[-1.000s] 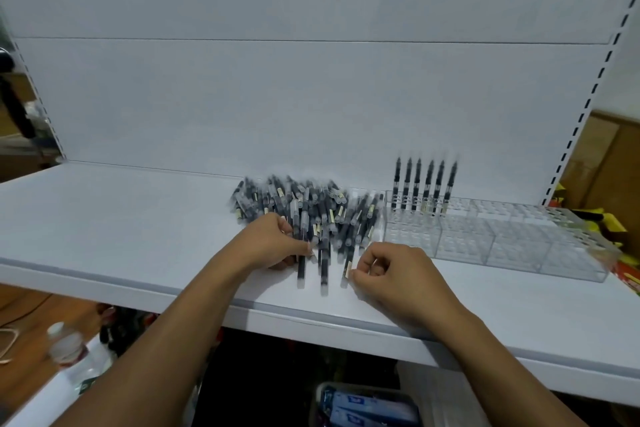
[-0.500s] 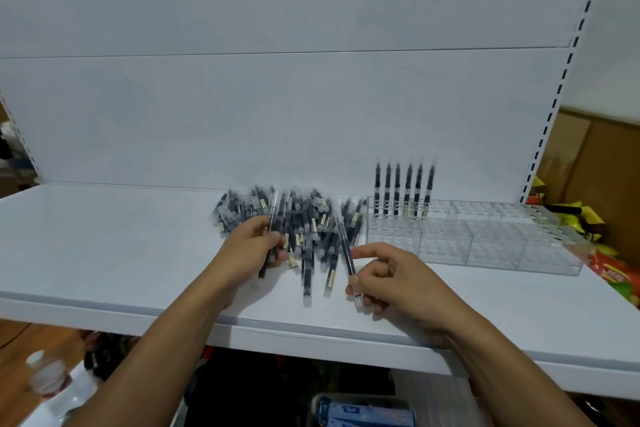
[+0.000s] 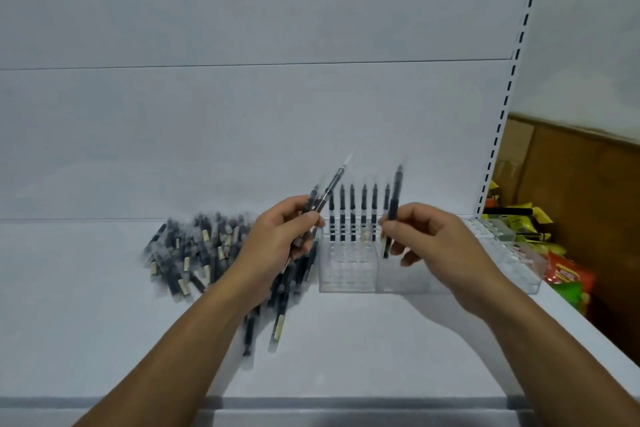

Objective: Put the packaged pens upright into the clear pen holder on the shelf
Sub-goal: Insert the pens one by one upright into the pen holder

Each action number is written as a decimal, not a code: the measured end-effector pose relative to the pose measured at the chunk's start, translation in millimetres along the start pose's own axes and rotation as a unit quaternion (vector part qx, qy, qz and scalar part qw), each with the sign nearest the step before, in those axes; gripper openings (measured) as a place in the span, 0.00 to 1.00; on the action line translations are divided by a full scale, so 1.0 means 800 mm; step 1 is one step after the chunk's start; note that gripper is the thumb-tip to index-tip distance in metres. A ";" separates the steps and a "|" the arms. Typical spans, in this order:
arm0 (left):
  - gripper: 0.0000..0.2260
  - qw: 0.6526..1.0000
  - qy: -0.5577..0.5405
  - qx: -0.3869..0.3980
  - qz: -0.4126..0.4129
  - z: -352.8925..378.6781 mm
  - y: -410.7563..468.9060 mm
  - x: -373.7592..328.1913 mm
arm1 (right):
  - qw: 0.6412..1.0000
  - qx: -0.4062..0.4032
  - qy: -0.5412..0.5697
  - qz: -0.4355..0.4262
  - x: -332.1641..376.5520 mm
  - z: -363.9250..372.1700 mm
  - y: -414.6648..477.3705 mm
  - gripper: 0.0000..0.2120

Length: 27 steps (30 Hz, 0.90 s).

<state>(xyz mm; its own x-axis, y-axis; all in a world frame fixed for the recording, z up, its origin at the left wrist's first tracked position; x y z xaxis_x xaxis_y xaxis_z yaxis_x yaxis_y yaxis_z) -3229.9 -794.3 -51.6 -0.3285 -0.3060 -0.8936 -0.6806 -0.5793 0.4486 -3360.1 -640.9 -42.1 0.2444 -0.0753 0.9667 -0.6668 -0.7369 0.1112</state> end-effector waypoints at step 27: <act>0.11 0.979 -0.191 0.068 -0.005 0.103 0.083 0.050 | 0.966 -0.124 -0.224 -0.048 -0.015 -0.064 0.140 0.06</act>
<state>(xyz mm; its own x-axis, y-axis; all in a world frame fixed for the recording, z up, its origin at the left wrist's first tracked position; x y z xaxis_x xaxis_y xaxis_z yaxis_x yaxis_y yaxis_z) -3342.0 -782.8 -59.3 -0.5238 0.0190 -0.8516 -0.7581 -0.4662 0.4559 -3473.9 -687.8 -29.2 0.5562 -0.3386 0.7590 -0.7602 -0.5762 0.3001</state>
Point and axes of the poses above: each hand's wrist, its own y-axis towards the middle knuckle, its own z-axis out of the palm, x = y × z, the point moved 10 cm from there along y, towards the middle knuckle, and after that the axes turned 11 degrees about z, right-handed, at the moved point
